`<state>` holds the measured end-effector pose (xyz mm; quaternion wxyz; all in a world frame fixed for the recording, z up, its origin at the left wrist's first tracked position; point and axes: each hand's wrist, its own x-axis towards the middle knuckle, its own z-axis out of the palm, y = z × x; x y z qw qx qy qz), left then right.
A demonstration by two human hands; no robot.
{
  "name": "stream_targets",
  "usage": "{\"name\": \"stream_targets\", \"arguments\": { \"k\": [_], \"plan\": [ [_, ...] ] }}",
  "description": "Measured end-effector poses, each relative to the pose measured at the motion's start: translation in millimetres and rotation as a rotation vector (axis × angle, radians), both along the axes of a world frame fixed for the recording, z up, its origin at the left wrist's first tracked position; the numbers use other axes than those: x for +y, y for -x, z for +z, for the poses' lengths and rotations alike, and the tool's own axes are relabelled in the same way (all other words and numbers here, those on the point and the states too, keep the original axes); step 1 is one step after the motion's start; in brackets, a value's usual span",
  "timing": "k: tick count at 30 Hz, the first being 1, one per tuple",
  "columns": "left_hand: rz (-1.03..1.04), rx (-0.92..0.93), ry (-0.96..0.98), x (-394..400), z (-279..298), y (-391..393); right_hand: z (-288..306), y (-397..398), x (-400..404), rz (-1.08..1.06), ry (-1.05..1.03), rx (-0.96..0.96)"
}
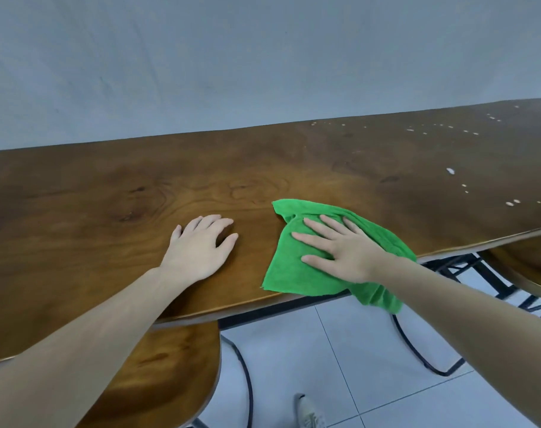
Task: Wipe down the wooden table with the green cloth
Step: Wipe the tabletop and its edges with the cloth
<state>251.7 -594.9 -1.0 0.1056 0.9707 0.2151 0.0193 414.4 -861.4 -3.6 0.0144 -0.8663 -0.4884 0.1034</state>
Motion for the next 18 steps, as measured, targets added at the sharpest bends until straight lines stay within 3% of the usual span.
{"name": "stream_targets", "arguments": {
  "k": [8, 18],
  "plan": [
    [-0.059, 0.053, -0.037, -14.1, -5.1, -83.2, 0.4, -73.8, 54.3, 0.101, 0.026, -0.02],
    [0.126, 0.003, 0.031, 20.2, -2.6, -218.1, 0.3, -213.9, 140.6, 0.208, 0.004, -0.013]
  ]
}}
